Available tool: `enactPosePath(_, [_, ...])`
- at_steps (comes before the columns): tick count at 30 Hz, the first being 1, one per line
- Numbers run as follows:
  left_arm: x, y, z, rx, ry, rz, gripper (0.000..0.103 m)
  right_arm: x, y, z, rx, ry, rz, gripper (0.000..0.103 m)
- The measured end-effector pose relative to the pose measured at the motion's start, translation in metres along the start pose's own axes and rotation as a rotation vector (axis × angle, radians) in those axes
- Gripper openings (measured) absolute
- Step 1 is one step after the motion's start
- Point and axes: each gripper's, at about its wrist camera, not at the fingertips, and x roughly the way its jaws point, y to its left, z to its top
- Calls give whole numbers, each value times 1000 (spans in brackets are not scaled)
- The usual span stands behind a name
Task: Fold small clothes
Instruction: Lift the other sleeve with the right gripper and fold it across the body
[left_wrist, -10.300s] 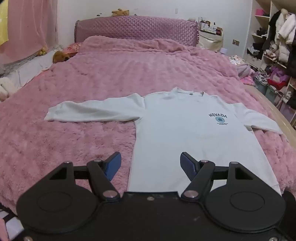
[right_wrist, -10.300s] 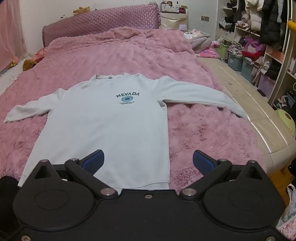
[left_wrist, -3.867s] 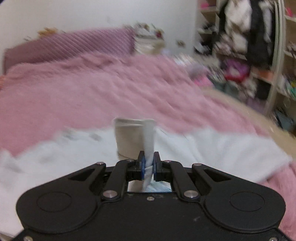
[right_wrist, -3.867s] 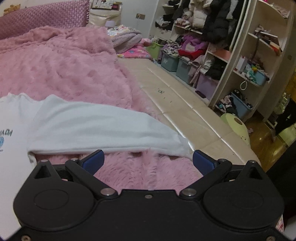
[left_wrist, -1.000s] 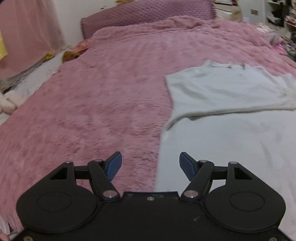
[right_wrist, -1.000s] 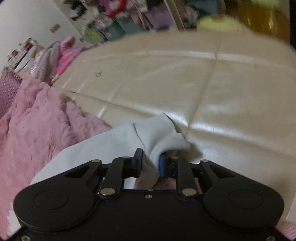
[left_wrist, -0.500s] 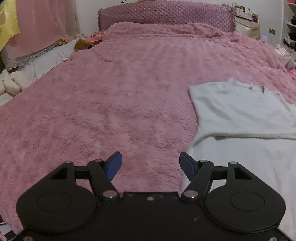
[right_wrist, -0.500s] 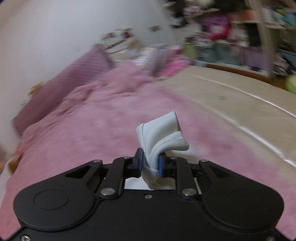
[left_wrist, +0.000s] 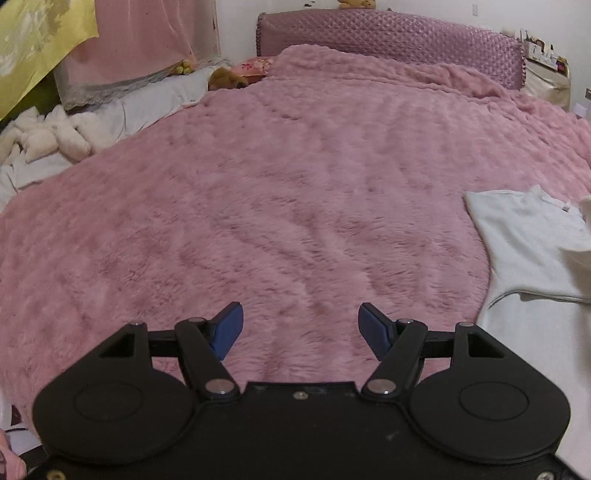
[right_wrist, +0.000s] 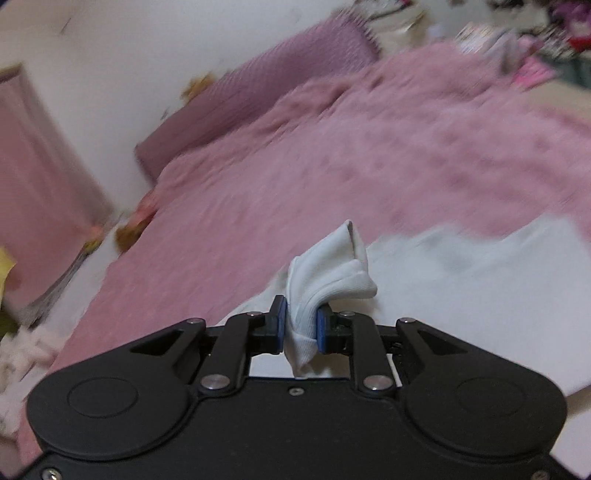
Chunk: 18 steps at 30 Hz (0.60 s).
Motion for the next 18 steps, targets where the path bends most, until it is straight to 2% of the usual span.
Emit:
enactPosePath(3, [-2, 7, -6, -5, -4, 3, 70, 38, 52, -28, -83, 112, 27, 12])
enactPosePath(4, [-2, 10, -7, -7, -5, 1, 70, 46, 62, -34, -96, 127, 47, 12])
enactPosePath(6, [0, 14, -9, -12, 5, -1, 70, 62, 91, -50, -130, 161, 86, 4])
enactPosePath(9, [5, 20, -11, -23, 18, -5, 70, 83, 123, -71, -159, 208, 105, 4])
enactPosePath(12, [8, 19, -13, -19, 28, -10, 70, 106, 134, -93, -142, 270, 119, 4])
enactPosePath(14, [11, 20, -13, -10, 31, -8, 70, 120, 133, -113, -152, 309, 83, 4])
enactPosePath(18, [14, 18, -12, -6, 39, -4, 70, 133, 116, -121, -119, 318, 67, 6])
